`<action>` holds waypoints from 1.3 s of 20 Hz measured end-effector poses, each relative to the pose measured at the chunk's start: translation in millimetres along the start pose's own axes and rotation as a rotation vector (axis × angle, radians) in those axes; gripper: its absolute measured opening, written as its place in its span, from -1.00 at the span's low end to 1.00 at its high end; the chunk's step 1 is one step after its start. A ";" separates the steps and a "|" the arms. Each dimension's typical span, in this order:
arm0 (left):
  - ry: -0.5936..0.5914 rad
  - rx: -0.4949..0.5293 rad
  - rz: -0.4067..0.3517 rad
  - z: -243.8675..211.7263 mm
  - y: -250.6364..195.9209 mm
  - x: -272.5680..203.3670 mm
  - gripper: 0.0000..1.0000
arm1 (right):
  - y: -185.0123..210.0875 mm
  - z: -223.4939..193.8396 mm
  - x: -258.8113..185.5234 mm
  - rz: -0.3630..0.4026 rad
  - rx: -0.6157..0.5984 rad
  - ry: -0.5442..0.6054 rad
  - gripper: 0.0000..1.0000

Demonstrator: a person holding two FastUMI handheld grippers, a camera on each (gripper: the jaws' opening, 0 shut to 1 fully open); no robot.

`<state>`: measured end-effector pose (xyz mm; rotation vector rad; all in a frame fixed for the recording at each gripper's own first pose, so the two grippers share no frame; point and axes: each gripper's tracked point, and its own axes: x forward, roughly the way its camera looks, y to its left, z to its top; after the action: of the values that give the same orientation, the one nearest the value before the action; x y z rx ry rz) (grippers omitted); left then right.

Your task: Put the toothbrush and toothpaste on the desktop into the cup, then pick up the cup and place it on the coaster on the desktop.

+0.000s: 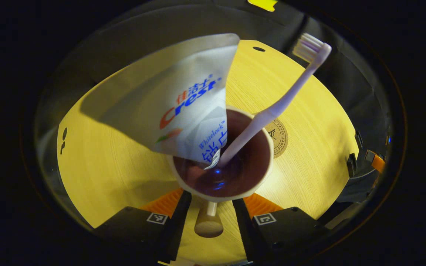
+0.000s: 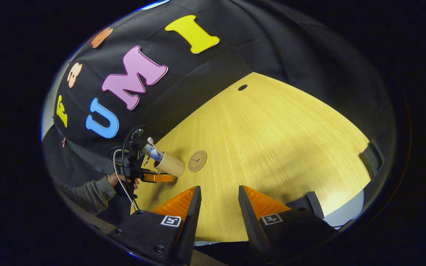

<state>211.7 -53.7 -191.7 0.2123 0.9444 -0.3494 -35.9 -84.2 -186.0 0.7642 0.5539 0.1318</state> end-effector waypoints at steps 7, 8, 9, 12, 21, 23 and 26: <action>0.013 0.011 0.006 -2.0 -3.1 3.3 -0.43 | -1.2 -10.7 -2.5 -0.010 0.033 0.009 0.25; 0.009 0.007 0.006 -2.1 -3.6 4.2 -0.35 | -0.4 -10.1 -1.9 -0.008 0.033 0.008 0.26; 0.003 0.006 0.007 -1.8 -3.2 3.9 -0.36 | 1.1 -9.7 -1.5 -0.006 0.033 0.006 0.25; -0.009 -0.010 0.014 -1.1 -2.6 0.6 -0.37 | 1.4 -7.6 -1.7 -0.005 0.032 0.001 0.25; -0.047 0.056 -0.014 25.3 -33.7 -15.9 -0.38 | -1.7 -3.9 -5.6 -0.008 0.044 -0.018 0.25; -0.047 0.090 -0.023 33.0 -46.8 -13.4 -0.37 | -4.9 -1.9 -8.2 -0.013 0.047 -0.025 0.25; -0.041 0.146 -0.035 41.9 -67.4 -4.5 -0.38 | -9.4 2.3 -15.5 -0.016 0.057 -0.048 0.25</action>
<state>215.0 -128.8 -165.9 0.3214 0.8832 -0.4537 -48.6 -97.2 -184.6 0.8161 0.5198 0.0828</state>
